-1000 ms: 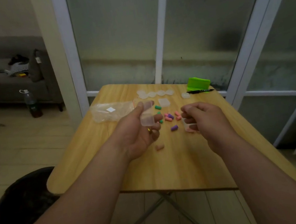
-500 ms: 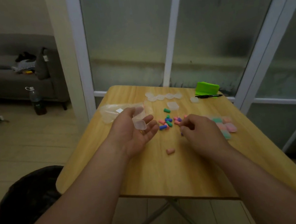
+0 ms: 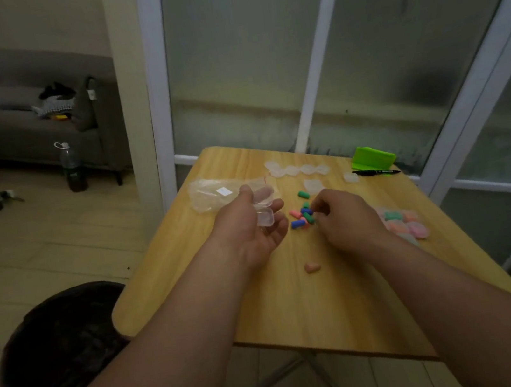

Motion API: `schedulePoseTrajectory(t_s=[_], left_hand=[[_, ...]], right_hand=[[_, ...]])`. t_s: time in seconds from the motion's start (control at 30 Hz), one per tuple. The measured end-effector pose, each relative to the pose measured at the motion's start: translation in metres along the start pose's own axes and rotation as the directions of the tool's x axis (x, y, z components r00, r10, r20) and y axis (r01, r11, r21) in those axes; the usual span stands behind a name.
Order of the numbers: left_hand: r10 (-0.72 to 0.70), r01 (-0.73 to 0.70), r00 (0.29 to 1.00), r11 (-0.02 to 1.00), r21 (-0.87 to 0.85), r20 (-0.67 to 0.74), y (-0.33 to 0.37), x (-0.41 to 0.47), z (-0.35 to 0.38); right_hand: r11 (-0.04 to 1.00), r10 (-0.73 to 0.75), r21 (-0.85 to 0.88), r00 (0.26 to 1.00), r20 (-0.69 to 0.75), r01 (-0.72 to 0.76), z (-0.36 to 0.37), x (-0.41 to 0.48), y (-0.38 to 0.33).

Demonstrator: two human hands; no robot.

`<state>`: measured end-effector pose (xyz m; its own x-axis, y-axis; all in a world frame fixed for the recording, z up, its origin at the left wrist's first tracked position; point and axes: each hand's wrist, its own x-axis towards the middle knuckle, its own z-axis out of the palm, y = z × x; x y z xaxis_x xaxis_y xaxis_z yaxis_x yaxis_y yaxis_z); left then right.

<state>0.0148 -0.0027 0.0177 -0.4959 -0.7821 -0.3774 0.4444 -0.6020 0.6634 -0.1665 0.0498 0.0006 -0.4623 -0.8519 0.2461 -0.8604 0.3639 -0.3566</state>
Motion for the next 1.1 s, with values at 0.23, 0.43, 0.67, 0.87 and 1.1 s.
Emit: schedulePoseTrajectory(t_s=[0.23,0.43,0.67,0.87,1.1], left_hand=[[-0.053,0.053,0.998,0.999,0.011,0.024,0.002,0.000,0.002],[-0.052,0.051,0.998,0.998,0.037,0.029,0.000,0.000,0.002],[-0.041,0.039,0.999,0.995,0.093,0.011,-0.005,0.000,0.003],[-0.075,0.065,0.990,0.994,0.088,0.119,-0.016,-0.003,0.008],[-0.101,0.073,0.976,0.986,0.148,0.192,-0.024,-0.009,0.008]], right_hand=[[0.992,-0.030,-0.123,0.999,0.044,0.035,0.009,0.011,-0.005],[0.992,0.006,-0.129,1.000,0.016,-0.004,0.012,0.010,-0.006],[0.989,0.011,0.148,0.996,-0.094,0.003,-0.003,-0.010,-0.006],[0.927,-0.188,0.299,0.971,-0.149,0.226,-0.021,-0.047,-0.032],[0.934,-0.317,0.145,0.945,-0.080,0.326,-0.019,-0.060,-0.037]])
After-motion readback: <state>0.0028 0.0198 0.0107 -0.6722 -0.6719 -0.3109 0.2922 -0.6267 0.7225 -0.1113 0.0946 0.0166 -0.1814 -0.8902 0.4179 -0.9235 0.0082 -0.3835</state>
